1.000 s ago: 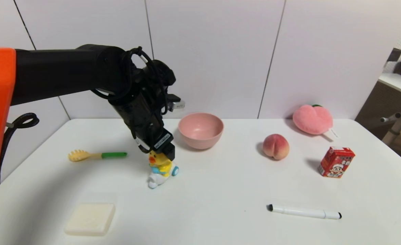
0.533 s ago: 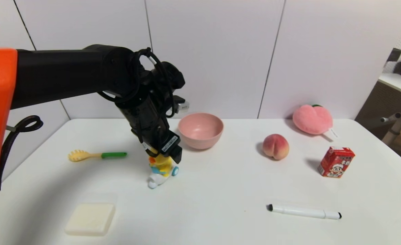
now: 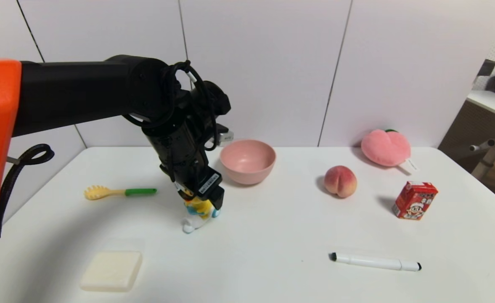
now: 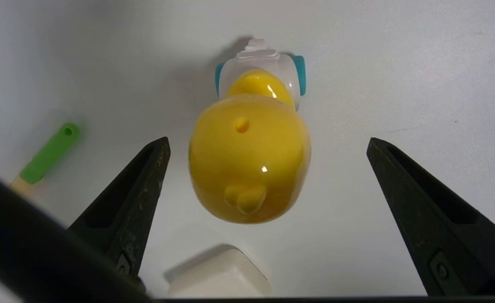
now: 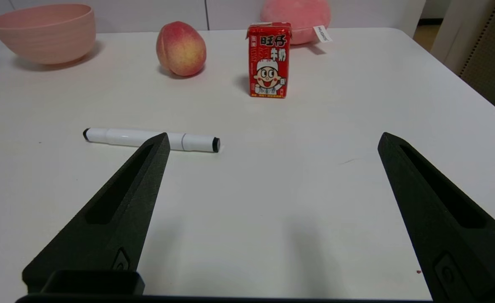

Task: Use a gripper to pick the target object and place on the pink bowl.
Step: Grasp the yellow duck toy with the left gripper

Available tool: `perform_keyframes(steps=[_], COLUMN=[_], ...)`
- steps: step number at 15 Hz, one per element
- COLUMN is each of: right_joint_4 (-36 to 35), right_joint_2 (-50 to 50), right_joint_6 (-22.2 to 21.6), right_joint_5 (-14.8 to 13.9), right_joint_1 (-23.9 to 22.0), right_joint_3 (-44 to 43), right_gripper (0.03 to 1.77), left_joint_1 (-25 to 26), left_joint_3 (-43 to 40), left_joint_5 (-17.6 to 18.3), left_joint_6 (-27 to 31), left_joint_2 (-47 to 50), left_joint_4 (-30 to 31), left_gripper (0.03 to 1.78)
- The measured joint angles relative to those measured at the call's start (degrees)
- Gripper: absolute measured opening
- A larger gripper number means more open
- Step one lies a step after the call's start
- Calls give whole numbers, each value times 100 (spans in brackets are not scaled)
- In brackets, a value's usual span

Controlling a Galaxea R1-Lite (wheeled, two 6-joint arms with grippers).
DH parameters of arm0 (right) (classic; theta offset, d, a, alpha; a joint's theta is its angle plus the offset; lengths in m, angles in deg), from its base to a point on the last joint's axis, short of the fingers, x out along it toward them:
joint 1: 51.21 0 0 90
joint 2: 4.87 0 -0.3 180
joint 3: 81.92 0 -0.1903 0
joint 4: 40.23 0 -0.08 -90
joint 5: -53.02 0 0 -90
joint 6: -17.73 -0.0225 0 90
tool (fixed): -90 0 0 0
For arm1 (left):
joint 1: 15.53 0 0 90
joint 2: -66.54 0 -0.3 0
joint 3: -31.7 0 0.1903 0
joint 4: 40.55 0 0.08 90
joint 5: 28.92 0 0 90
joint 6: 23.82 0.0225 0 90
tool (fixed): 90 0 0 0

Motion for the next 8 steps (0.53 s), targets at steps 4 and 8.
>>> perform_keyframes(steps=[4, 8], right_joint_4=[0, 0], right_joint_2=[0, 0], right_joint_6=[0, 0], right_joint_5=[-5, -2], right_joint_1=[0, 0], right_joint_3=[0, 0], right_gripper=[171, 171], left_joint_1=[13, 24], left_joint_3=[0, 0], left_joint_5=[0, -117], left_joint_6=[-77, -72], left_joint_2=[-15, -54], left_joint_4=[-46, -51], left_gripper=[169, 169])
